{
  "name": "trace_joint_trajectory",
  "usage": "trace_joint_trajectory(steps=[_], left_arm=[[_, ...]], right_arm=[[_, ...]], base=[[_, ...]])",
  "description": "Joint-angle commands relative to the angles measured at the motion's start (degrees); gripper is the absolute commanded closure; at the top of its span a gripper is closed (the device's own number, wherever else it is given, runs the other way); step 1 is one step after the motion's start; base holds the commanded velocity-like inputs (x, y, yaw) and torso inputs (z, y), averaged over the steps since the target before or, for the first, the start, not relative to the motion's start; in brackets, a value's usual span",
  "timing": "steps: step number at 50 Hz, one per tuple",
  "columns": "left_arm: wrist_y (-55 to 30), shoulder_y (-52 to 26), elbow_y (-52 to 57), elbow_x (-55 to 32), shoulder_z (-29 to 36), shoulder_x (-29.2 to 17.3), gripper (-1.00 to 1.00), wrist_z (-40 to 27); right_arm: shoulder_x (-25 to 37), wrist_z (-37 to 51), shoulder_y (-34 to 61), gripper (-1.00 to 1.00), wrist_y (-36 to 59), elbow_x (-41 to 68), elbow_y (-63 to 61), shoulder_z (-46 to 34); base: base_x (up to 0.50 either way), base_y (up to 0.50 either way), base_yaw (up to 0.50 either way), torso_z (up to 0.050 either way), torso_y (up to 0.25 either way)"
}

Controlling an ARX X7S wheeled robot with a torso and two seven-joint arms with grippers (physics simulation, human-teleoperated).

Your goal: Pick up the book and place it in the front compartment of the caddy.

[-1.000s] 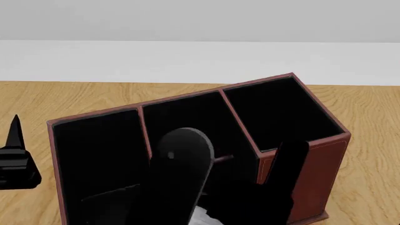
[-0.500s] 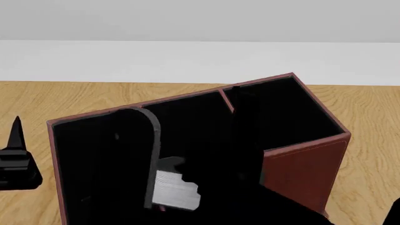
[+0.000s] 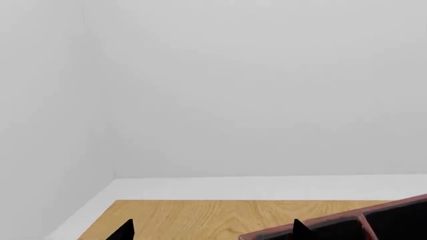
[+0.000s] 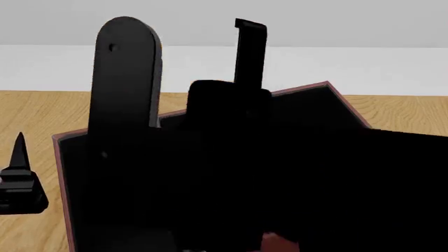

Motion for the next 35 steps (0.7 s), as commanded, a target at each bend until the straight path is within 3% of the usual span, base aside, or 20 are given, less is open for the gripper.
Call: trace_joint_trajectory(steps=[1,30,35], left_arm=[[0.61,0.11,-0.61,0.13,0.49,-0.14,-1.00,-0.21],[0.45,-0.25,-0.55,-0.60,0.41,-0.64,-1.00,-0.91],[0.35,-0.48,-0.59,-0.70,0.69,-0.63,-1.00,-1.04]], right_arm=[[0.51,-13.22,3.60,1.00,-9.82,-25.76,5.15,-11.38],[-1.78,-23.49,6.65,1.00,-29.31,-47.50,13.22,-25.69],[-1.98,-23.30,6.13,1.00,-30.89,-47.47,13.80,-24.94]], base=[[0.00,0.00,0.00,0.000,0.000],[0.00,0.00,0.00,0.001,0.001],[0.00,0.00,0.00,0.000,0.002]])
